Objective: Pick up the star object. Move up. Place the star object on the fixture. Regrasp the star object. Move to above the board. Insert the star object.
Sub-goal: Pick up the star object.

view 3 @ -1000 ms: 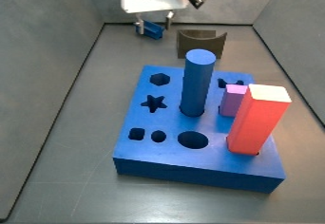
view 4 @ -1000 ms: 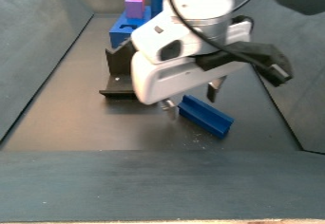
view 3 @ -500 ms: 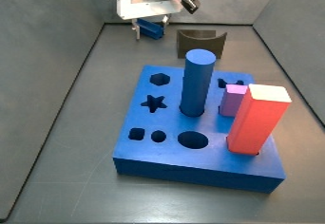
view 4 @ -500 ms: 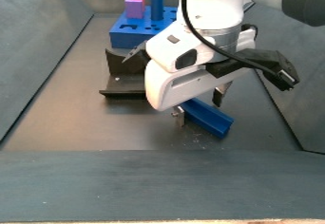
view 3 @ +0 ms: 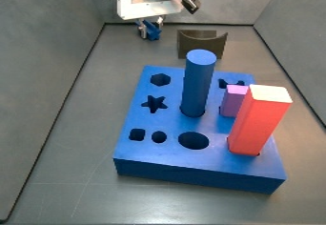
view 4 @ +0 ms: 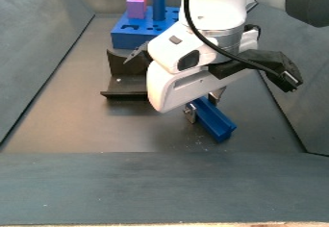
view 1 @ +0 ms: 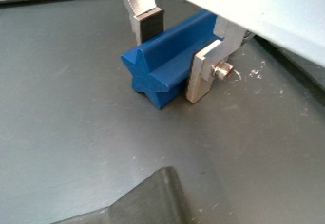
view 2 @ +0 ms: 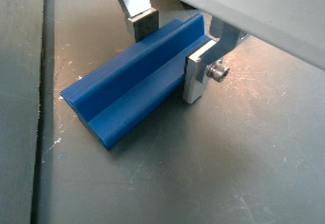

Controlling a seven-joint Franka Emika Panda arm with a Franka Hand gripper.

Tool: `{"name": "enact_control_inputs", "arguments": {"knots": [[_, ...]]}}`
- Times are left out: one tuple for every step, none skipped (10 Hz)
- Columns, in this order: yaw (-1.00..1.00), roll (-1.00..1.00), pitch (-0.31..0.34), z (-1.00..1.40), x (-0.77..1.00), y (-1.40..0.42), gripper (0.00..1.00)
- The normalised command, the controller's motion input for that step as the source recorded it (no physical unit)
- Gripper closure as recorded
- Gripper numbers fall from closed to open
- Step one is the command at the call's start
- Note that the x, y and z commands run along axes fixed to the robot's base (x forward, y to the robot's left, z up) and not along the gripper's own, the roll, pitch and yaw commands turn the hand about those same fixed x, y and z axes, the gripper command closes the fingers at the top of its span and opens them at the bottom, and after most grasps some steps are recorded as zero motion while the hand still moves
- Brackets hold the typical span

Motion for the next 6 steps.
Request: {"name": "enact_control_inputs", "arguments": {"knots": [[0.0,0.0,0.0,0.0,0.0,0.0,1.0],[0.0,0.0,0.0,0.0,0.0,0.0,1.0],[0.0,0.0,0.0,0.0,0.0,0.0,1.0],[0.0,0.0,0.0,0.0,0.0,0.0,1.0],[0.0,0.0,0.0,0.0,0.0,0.0,1.0],[0.0,0.0,0.0,0.0,0.0,0.0,1.0]]}}
